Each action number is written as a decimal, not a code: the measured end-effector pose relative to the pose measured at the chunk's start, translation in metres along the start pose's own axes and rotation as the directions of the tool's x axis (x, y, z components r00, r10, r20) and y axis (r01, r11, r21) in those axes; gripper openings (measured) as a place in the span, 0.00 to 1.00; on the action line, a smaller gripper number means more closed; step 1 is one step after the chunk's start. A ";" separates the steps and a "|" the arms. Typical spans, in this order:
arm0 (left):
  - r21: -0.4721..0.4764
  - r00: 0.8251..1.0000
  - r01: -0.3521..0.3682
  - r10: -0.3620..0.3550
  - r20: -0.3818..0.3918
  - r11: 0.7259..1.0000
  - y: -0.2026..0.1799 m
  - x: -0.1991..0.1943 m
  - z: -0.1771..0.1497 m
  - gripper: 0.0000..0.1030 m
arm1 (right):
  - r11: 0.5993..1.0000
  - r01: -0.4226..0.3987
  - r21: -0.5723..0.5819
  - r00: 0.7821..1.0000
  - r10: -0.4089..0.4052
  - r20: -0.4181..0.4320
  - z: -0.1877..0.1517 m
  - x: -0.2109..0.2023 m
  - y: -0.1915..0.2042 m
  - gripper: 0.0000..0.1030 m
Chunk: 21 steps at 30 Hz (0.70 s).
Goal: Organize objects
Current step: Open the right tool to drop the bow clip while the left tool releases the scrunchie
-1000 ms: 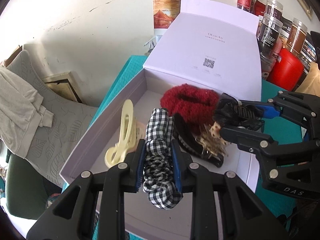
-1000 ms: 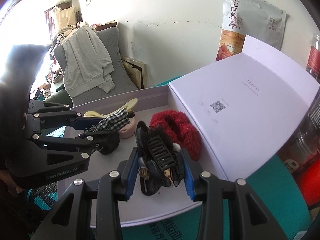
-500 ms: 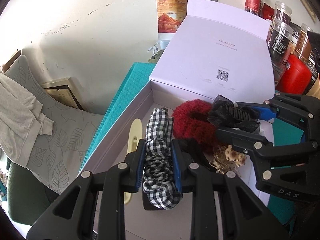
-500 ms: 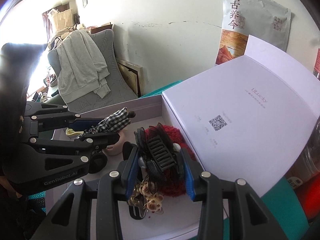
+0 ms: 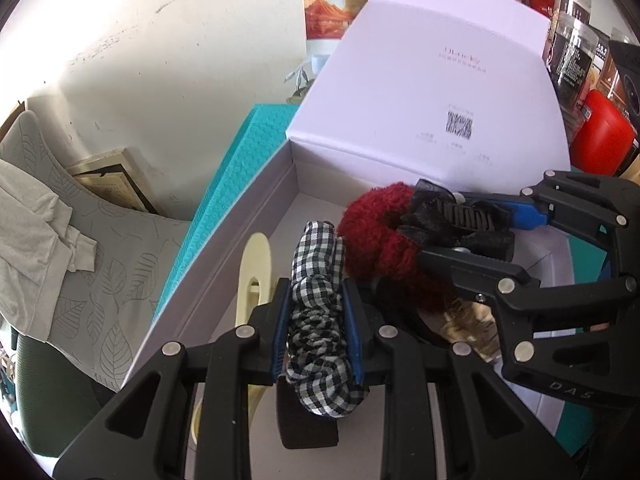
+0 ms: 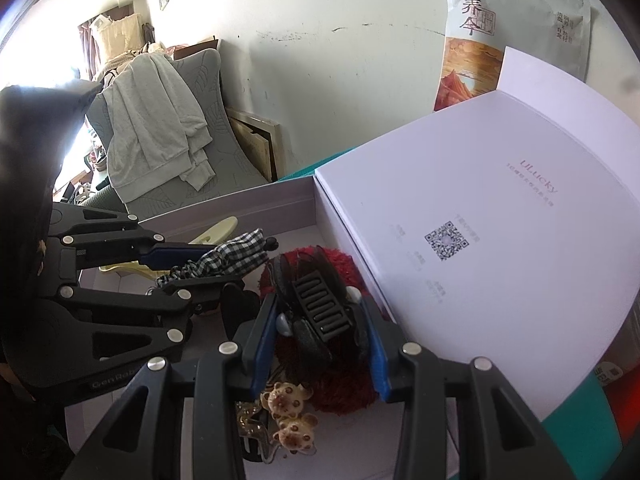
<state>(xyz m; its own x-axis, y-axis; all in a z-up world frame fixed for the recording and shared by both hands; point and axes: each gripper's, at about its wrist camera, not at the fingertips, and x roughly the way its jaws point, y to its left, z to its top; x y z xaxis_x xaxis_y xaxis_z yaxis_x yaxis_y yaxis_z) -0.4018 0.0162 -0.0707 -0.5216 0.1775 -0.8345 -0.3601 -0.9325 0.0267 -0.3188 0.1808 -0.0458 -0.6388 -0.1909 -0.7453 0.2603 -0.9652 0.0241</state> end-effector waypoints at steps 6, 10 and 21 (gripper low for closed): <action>-0.001 1.000 0.014 -0.014 -0.015 1.000 0.000 0.005 0.001 0.23 | 1.000 0.010 0.000 1.000 -0.010 -0.017 -0.002 0.007 0.000 0.39; -0.002 1.000 0.018 -0.019 -0.018 1.000 0.001 0.005 0.002 0.23 | 1.000 0.011 -0.001 1.000 -0.011 -0.017 -0.002 0.008 0.000 0.39; -0.007 0.999 -0.032 0.032 -0.041 0.999 -0.004 0.000 -0.002 0.32 | 1.000 0.014 -0.008 1.000 -0.015 -0.018 -0.001 0.006 0.001 0.41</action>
<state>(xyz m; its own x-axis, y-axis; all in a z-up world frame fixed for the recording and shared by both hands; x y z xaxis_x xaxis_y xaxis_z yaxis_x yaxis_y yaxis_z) -0.3989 0.0191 -0.0724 -0.5004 0.1346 -0.8553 -0.3378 -0.9399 0.0498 -0.3212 0.1786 -0.0507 -0.6294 -0.1735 -0.7574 0.2567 -0.9665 0.0081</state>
